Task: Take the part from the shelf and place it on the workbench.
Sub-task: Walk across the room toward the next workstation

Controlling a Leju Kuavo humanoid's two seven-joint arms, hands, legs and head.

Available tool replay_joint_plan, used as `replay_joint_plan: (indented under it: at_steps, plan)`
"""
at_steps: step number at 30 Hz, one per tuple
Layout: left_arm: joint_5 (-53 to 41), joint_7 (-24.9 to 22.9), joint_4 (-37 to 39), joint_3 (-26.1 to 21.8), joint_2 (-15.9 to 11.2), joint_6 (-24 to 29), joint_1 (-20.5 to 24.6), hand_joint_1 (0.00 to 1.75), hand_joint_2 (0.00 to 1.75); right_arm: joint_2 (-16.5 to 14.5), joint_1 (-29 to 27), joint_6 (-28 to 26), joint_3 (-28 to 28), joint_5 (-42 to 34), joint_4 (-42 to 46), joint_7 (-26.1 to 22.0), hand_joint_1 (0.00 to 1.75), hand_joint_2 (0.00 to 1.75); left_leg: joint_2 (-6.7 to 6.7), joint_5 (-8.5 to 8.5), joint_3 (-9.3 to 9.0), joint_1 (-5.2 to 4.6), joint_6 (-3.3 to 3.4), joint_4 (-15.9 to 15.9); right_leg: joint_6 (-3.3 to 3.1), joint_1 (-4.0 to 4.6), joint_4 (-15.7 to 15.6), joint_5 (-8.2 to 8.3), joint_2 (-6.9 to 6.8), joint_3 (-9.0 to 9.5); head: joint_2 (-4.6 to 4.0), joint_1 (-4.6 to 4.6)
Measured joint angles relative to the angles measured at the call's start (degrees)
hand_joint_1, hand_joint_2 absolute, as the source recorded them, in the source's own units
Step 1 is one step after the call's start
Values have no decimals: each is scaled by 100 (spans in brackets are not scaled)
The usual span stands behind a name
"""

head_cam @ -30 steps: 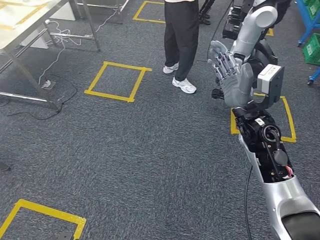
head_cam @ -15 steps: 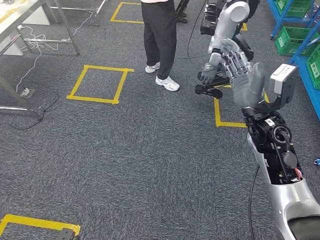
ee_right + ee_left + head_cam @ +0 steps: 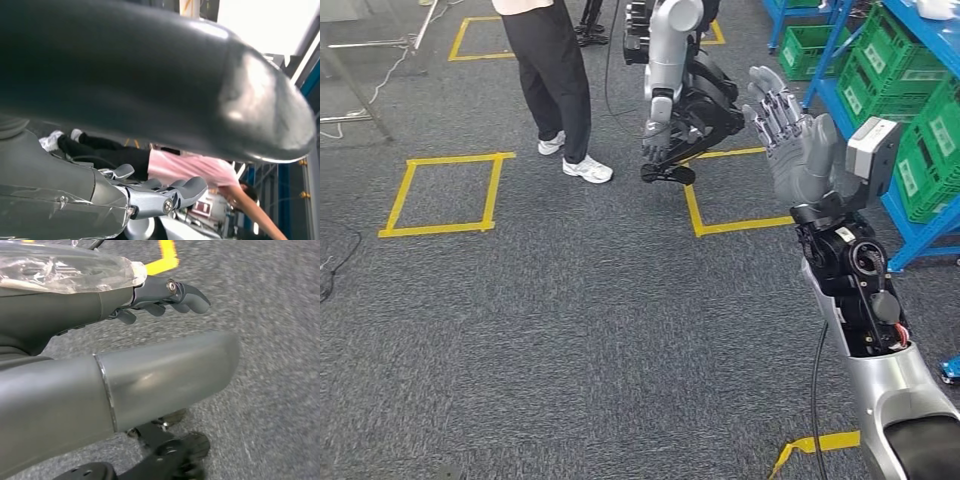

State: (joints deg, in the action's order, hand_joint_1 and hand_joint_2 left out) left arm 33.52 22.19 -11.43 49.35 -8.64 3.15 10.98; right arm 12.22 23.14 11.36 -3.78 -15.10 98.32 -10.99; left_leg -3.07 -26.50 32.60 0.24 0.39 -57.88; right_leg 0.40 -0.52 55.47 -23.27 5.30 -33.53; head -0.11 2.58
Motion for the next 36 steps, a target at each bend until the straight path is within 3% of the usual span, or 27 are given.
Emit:
replay_joint_plan:
  at_steps: [2,4,6,8,10,11,12,13,15,16,17,19,21,23,24,25,26,27,29,31,32,34,36]
  plan:
    - [-4,1,0,0,-9,-1,14,0,0,0,17,-2,1,0,-1,1,0,0,-102,65,-118,-8,29,282,58,-10,0,26,121,-34,0,4]
    - [-7,1,-1,0,-4,-2,33,0,0,5,20,-5,5,0,-1,1,0,0,33,96,-135,-12,75,326,122,-28,-6,45,191,-63,0,6]
    - [-8,2,-1,0,-1,-2,48,0,0,22,35,-9,10,0,-1,2,0,0,169,137,-159,-1,141,392,165,-10,241,-123,-37,-182,0,43]
    - [-8,2,0,0,-1,-2,43,0,0,35,51,-9,9,0,-2,3,0,0,300,151,-167,-5,175,421,196,2,943,-514,-355,-484,0,91]
    - [-8,2,1,0,-2,-2,29,0,0,35,48,-8,5,0,-12,3,0,0,436,147,-162,-12,182,420,229,-17,1605,-778,-454,-763,0,113]
    - [-8,2,2,0,-1,-2,27,0,0,35,46,-8,4,0,-19,4,0,0,503,143,-161,-13,180,419,239,-28,1668,-760,-473,-773,0,125]
    - [-8,2,1,0,0,-2,28,0,0,35,47,-8,5,0,-24,4,0,0,560,140,-162,-13,174,417,245,-37,1563,-668,-489,-701,0,139]
    - [-8,2,1,0,3,-2,32,0,0,35,51,-8,5,0,-27,4,0,0,621,130,-169,-12,161,414,244,-45,1202,-485,-536,-495,0,156]
    - [-8,2,0,0,8,-2,38,0,0,35,67,-8,6,0,-27,3,0,0,730,99,-182,-33,114,390,225,-23,408,-225,-775,-73,0,187]
    - [-8,2,0,-1,9,-2,40,0,0,36,76,-9,6,0,-27,2,0,0,789,82,-183,-48,84,373,194,-5,115,-149,-866,71,0,193]
    - [-8,1,0,-1,8,-2,40,0,0,36,81,-9,6,0,-27,2,0,0,843,70,-182,-62,60,355,162,15,17,-152,-906,103,0,185]
    - [-8,1,1,-1,8,-2,38,0,0,37,81,-10,7,0,-28,3,0,0,936,46,-184,-69,7,331,79,20,2,-132,-775,85,0,146]
    - [-8,1,0,0,13,-2,40,0,0,37,86,-10,6,0,-27,2,0,0,778,-113,-118,-44,-48,121,19,7,-18,-105,-646,87,0,97]
    - [-8,2,-1,0,18,-2,35,0,0,36,91,-9,2,0,-27,1,0,0,483,-473,178,-15,-82,-548,-19,0,-26,-89,-533,85,0,50]
    - [-8,2,0,0,20,-2,27,0,0,36,89,-9,-1,0,-28,3,0,0,403,-651,387,-10,-87,-970,-32,5,-26,-85,-471,81,0,37]
    - [-8,1,0,0,22,-2,15,0,0,36,86,-8,-4,0,-29,3,0,0,362,-753,566,-10,-86,-1305,-39,11,-26,-82,-401,77,0,27]
    - [-8,1,1,0,25,-2,4,0,0,36,85,-8,-5,0,-31,4,0,0,342,-744,663,-12,-73,-1452,-44,19,-25,-79,-324,76,0,21]
    - [-7,0,1,0,26,-2,-2,0,0,36,85,-9,-6,0,-32,4,0,0,329,-619,645,-13,-51,-1352,-47,25,-25,-76,-248,79,0,16]
    - [-7,-1,1,0,21,-2,1,0,0,35,85,-10,-4,0,-33,3,0,0,200,-169,326,-25,24,-589,-47,25,-25,-74,-103,90,0,6]
    - [-8,1,0,0,6,-2,11,0,0,35,83,-11,-2,0,-32,2,0,0,14,122,9,-38,82,123,-27,27,-16,-69,18,78,0,2]
    - [-8,1,0,0,-1,-2,18,0,0,36,80,-13,-1,0,-32,3,0,0,-34,162,-60,-47,95,277,-7,18,-14,-63,74,64,0,0]
    - [-8,0,-1,0,-4,-2,36,0,0,38,68,-21,3,0,-30,3,0,0,59,170,-85,-56,111,344,55,3,-32,-40,180,36,0,2]
    - [-8,-1,-1,0,6,-2,48,0,0,44,63,-34,10,0,-28,3,0,0,180,206,-127,-39,152,435,107,16,83,-131,40,-25,0,19]
